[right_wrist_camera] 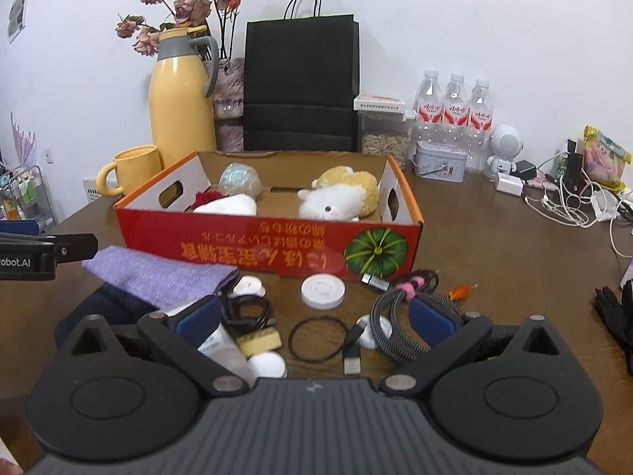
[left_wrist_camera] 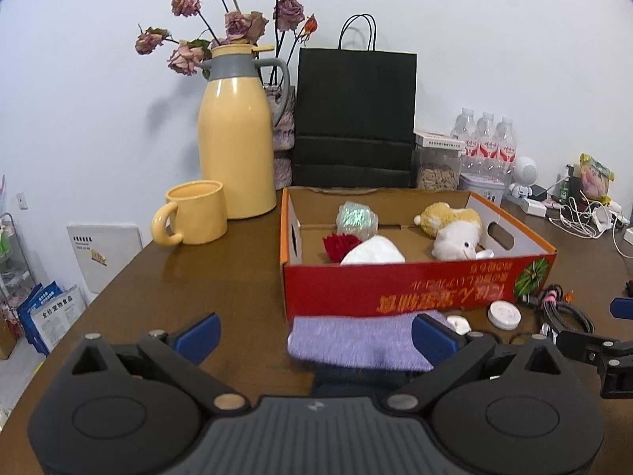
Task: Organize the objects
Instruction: 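Grasp the navy fabric case with the left tool while the right tool grasps the white cotton-bud box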
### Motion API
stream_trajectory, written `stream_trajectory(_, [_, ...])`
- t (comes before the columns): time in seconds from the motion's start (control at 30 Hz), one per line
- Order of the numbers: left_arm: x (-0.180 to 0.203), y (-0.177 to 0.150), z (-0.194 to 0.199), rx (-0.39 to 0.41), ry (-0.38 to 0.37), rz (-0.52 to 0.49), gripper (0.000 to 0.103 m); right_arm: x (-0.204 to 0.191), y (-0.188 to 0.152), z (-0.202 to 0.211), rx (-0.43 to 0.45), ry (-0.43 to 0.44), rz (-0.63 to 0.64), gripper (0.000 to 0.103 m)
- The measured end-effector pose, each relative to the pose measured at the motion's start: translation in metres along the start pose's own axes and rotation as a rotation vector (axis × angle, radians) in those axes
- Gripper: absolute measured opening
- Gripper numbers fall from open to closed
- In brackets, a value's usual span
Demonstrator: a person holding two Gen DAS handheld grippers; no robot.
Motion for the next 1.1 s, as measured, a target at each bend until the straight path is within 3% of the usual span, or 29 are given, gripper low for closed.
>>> stream_trajectory(0.47, [0.000, -0.034, -0.001, -0.074, -0.028, -0.025, 0.103, -0.021, -0.031, 0.004, -0.029, 0.062, 0.035, 0.103])
stream_trajectory(0.97, [-0.002, -0.041, -0.014, -0.123, -0.023, -0.020, 0.103, -0.068, -0.031, -0.018, -0.015, 0.151, 0.210, 0.103])
stream_trajectory(1.07, [-0.003, -0.042, -0.013, -0.121, -0.024, -0.016, 0.103, -0.076, -0.030, -0.026, -0.019, 0.159, 0.241, 0.093])
stream_trajectory(1.1, [-0.003, -0.043, -0.014, -0.120, -0.025, -0.016, 0.103, -0.078, -0.031, -0.029, -0.026, 0.167, 0.250, 0.085])
Point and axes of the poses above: each gripper's, at about its wrist camera, not at the fingertips, and z roughly against the way its jaws point, x to its right, y to its top, the point moved 8 cm from there along -z, roughly the way its jaws point, and after that the axes turned 9 degrees about -x, right-handed, at the moved point
